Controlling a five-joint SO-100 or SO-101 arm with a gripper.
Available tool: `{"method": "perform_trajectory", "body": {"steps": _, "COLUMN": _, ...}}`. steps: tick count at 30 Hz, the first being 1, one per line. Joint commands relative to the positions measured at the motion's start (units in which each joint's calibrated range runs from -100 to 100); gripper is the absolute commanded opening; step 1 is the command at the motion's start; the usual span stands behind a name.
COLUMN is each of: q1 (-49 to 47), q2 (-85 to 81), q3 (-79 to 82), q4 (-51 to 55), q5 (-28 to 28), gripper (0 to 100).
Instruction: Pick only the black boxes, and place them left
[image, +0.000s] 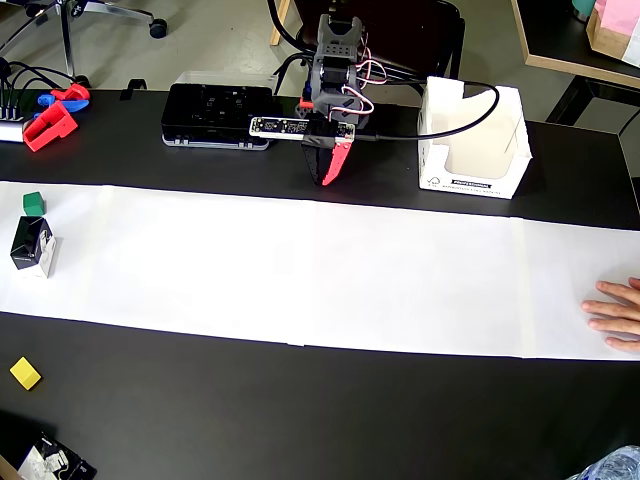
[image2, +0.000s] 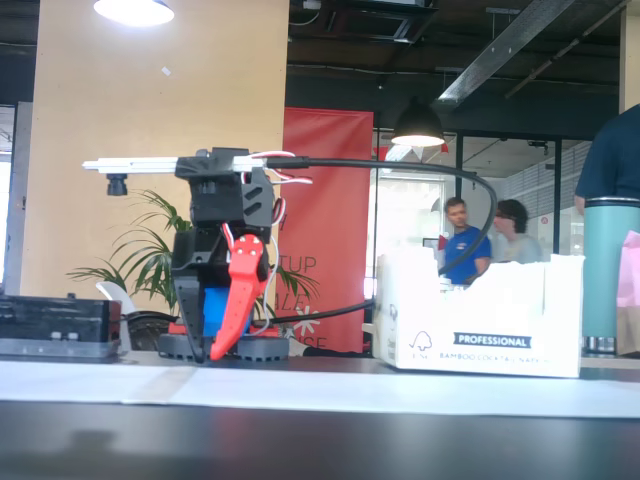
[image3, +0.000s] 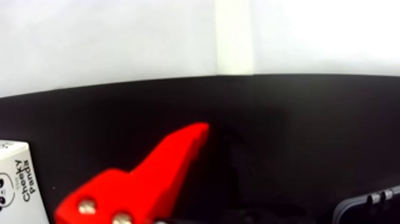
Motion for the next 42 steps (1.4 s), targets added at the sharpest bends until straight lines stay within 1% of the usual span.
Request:
{"method": "perform_trajectory", "body": {"steps": 1, "q1": -0.84, "q2": -0.63, "q3": 0.70, "q4": 0.24, "q5": -0.06, "gripper": 0}}
{"method": "perform_trajectory", "body": {"steps": 36, "q1": -0.84, "q2": -0.47, "q3": 0.70, "q4": 0.24, "q5": 0.25, "gripper": 0}}
{"method": "perform_trajectory", "body": {"steps": 41, "q1": -0.32, "q2": -0.39, "q3": -2.67, "q4": 0.87, "q5": -0.06, "gripper": 0}}
{"method": "perform_trajectory", "body": {"steps": 42, "q1": -0.23, "q2": -0.39, "q3": -2.93, "q4": 0.87, "q5": -0.06, "gripper": 4}}
